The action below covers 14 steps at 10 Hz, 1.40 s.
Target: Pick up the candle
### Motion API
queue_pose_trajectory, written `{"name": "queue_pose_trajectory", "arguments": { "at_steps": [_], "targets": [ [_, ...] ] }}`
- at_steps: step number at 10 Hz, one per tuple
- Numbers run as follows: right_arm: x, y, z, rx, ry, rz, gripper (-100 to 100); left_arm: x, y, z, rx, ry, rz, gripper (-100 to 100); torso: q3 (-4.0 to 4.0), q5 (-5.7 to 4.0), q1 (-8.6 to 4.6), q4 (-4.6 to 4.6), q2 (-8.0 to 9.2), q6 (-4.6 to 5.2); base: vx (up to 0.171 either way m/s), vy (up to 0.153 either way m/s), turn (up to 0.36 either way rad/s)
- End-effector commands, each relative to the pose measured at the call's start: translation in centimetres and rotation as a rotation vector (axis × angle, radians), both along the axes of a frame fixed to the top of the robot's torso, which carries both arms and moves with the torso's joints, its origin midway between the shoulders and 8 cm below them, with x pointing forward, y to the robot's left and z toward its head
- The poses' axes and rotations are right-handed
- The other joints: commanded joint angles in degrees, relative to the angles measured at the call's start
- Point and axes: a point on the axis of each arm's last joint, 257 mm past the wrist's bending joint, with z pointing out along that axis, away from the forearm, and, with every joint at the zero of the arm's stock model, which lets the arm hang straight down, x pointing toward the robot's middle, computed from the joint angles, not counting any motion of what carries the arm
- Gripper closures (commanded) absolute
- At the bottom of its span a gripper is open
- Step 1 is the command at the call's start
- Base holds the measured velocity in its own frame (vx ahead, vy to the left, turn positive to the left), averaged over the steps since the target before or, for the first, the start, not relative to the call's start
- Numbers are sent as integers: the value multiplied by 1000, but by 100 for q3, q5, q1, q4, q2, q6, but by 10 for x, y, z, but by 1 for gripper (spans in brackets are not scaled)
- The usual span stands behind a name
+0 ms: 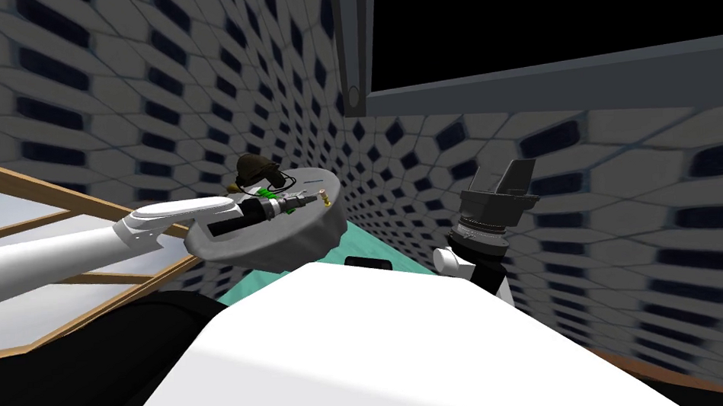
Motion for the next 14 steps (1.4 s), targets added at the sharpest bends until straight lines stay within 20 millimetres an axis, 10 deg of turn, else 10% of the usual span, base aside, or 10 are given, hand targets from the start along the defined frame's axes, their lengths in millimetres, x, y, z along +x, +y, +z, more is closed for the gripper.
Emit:
{"name": "queue_pose_trajectory", "arguments": {
  "at_steps": [1, 12, 13, 14],
  "targets": [
    [0, 0, 0, 0, 0, 0, 0, -1, -6, -4, 10, 23, -19, -100, 0, 0, 0, 0, 0, 0, 43, 7, -18],
    [0, 0, 0, 0, 0, 0, 0, -11, -25, -43, 70, 218, -107, -100, 2, 1, -1, 1, 4, -3, 52, 8, -21],
    [0, 0, 0, 0, 0, 0, 0, -11, -25, -43, 72, 218, -108, 0, 7, 1, -2, 3, 13, -4, 0, 0, 0],
    [0, 0, 0, 0, 0, 0, 0, -16, -18, -49, 71, 217, -93, -100, 11, 0, -2, 5, 19, -4, 28, -24, -87]
  ]
}}
